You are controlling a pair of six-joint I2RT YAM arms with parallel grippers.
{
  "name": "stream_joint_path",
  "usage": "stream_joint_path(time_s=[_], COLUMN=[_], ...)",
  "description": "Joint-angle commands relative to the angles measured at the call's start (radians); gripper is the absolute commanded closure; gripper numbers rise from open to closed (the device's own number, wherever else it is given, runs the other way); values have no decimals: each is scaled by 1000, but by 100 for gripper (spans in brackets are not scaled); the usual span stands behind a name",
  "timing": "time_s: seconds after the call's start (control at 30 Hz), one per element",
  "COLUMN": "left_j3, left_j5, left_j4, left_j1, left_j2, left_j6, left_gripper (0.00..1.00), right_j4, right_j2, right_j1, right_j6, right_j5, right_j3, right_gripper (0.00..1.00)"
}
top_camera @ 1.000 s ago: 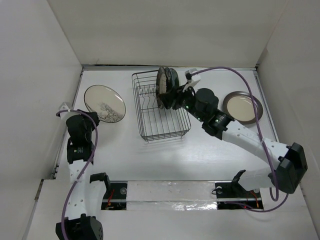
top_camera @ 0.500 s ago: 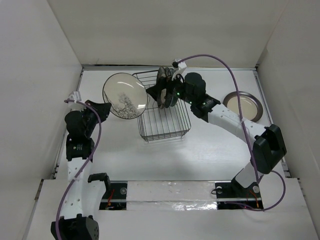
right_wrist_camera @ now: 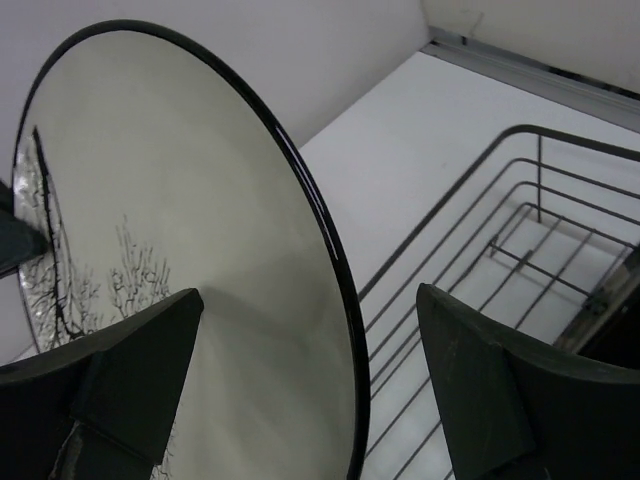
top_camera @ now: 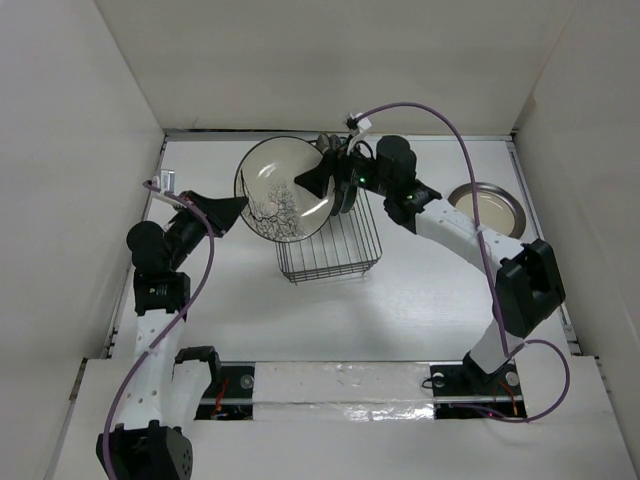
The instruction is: Load the plates into the dish rack
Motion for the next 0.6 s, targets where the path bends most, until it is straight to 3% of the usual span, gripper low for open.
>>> stream_joint_path(time_s=[0.0, 0.07, 0.1, 0.17, 0.2, 0.27, 0.33, 0.4, 0.43, 0.53, 0.57], left_j3=[50, 39, 36, 21, 18, 19, 21, 25, 25, 42, 59], left_j5=[108, 102, 94, 71, 63, 43, 7, -28, -51, -94, -111], left_j4=[279, 284, 278, 276, 273, 238, 208, 172, 154, 94, 73], left_j1=[-15, -15, -15, -15, -15, -15, -15, -15, -15, -15, -15], left_j2=[-15, -14, -15, -15, -12, 4, 12, 9, 6, 6, 6], left_j6=[-80, -80, -77, -68, -65, -57, -51, -22, -12, 24, 32], left_gripper=[100, 100, 100, 100, 100, 100, 95, 81, 65, 33, 29], right_j4=[139, 202, 214, 248, 251, 260, 279, 313, 313, 284, 262], right_j2=[-25, -37, -43, -52, -54, -57, -61, -75, -83, -129, -143], right_j1=[-19, -19, -19, -28, -28, -28, -37, -37, -37, -48, -57], right_j6=[12, 37, 37, 43, 46, 57, 84, 103, 112, 114, 111], right_j5=[-188, -256, -267, -311, -323, -343, -349, -356, -342, -265, -245], right_j3=[-40, -85, -97, -125, -129, -142, -155, -174, -175, -169, -166], right_gripper=[14, 29, 47, 68, 83, 100, 100, 100, 100, 100, 100])
